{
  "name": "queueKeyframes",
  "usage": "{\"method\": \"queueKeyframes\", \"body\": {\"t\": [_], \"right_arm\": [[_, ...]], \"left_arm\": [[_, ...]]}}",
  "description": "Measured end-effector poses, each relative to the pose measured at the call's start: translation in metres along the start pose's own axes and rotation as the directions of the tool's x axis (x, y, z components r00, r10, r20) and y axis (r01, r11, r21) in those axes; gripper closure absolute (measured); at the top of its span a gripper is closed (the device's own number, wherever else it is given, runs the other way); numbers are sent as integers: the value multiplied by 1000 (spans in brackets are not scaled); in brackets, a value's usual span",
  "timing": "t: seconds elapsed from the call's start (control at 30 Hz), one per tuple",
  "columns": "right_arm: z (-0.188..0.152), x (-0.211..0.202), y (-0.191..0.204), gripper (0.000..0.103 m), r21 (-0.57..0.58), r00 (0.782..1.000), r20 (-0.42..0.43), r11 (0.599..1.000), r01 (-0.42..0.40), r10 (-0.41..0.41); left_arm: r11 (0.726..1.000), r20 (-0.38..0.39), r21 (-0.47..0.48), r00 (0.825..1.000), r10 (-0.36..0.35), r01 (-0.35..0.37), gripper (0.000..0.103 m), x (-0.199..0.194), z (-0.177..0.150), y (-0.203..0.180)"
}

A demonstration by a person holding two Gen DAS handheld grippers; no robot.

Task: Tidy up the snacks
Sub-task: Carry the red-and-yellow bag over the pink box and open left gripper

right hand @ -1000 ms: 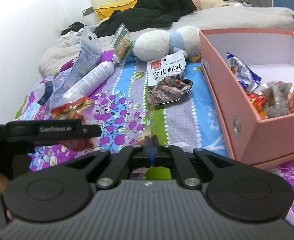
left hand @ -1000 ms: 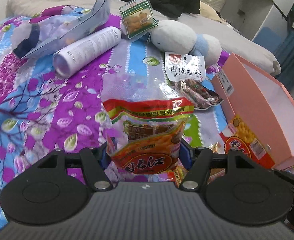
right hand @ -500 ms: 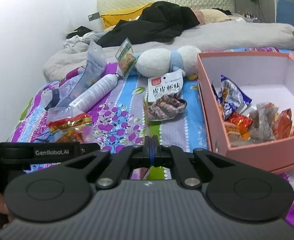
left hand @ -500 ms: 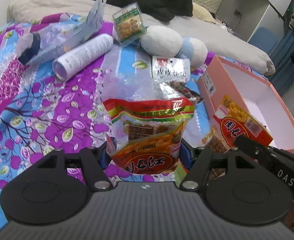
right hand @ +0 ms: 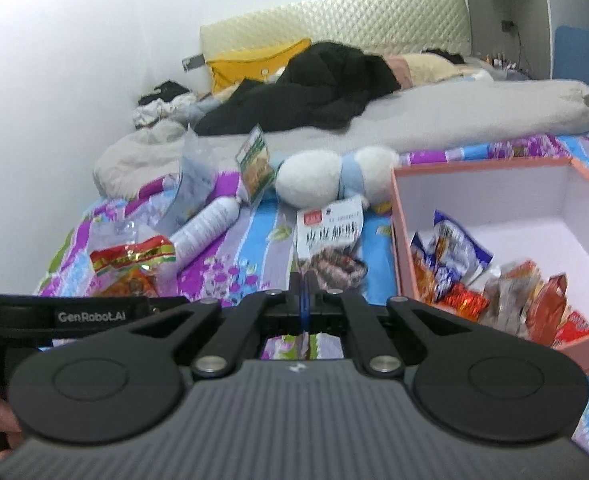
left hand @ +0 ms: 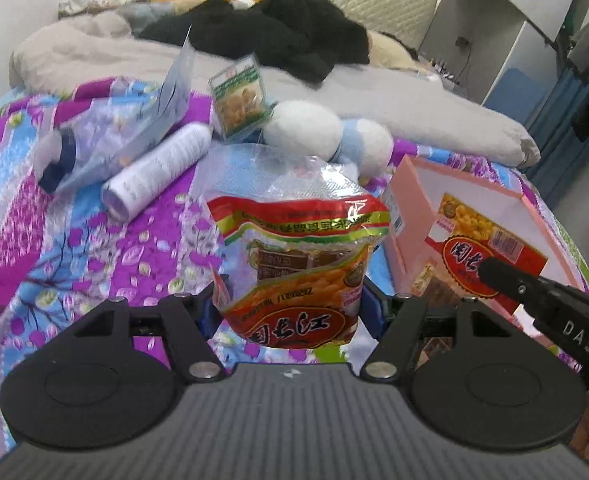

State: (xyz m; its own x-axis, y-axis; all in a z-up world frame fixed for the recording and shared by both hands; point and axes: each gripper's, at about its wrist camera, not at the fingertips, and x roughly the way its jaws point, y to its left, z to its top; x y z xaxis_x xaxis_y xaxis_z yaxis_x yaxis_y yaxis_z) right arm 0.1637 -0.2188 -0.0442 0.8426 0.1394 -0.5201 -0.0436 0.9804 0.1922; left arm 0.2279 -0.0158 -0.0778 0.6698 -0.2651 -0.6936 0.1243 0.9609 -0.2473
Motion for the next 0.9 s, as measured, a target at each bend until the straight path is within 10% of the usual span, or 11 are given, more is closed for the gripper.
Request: {"method": "queueKeyframes", "body": {"t": [0.9], "right_arm": [[52,-54,-130,100,141,964,137,968,208,-227]], "left_arm": [[964,-56,142,975,-217,223,32,37,39,-200]]}}
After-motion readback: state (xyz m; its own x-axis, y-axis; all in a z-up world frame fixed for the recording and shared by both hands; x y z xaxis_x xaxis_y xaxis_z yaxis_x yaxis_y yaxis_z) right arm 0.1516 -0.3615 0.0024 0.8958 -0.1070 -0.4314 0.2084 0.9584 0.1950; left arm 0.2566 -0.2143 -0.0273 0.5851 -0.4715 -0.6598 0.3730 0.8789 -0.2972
